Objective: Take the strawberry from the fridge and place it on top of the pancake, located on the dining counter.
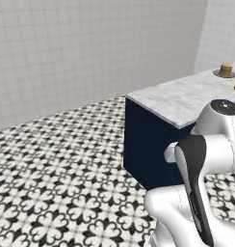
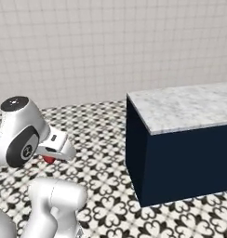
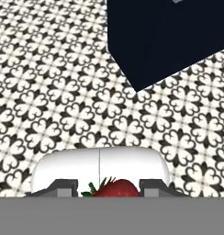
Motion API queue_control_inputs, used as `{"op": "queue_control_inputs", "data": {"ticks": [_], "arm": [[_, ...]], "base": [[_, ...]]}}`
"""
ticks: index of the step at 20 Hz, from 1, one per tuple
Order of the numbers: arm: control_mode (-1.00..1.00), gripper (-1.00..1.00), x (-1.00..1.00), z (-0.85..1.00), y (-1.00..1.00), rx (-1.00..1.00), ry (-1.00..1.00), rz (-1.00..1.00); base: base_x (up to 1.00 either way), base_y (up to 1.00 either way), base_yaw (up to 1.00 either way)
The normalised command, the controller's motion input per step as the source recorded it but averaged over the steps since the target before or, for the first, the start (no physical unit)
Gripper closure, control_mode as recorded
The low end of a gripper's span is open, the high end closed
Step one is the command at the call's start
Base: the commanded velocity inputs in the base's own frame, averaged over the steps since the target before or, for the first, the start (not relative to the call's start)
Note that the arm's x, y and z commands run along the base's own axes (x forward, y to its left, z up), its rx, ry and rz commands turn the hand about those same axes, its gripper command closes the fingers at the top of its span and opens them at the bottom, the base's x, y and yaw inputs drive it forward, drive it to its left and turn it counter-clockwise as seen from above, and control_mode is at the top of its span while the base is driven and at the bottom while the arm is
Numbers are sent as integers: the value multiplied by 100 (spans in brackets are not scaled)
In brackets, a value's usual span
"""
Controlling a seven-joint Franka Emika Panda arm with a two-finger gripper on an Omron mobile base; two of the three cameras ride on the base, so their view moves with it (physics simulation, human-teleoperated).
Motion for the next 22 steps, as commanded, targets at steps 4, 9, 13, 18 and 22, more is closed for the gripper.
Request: {"op": "queue_control_inputs", "data": {"ticks": [4,9,13,18,22], "arm": [[100,100,0,0,0,0,0,0],[100,100,0,0,0,0,0,0],[100,100,0,0,0,0,0,0],[100,100,0,0,0,0,0,0],[100,100,0,0,0,0,0,0]], "base": [[100,45,-48],[100,86,-53],[90,100,-53],[22,99,-54],[17,100,-48]]}}
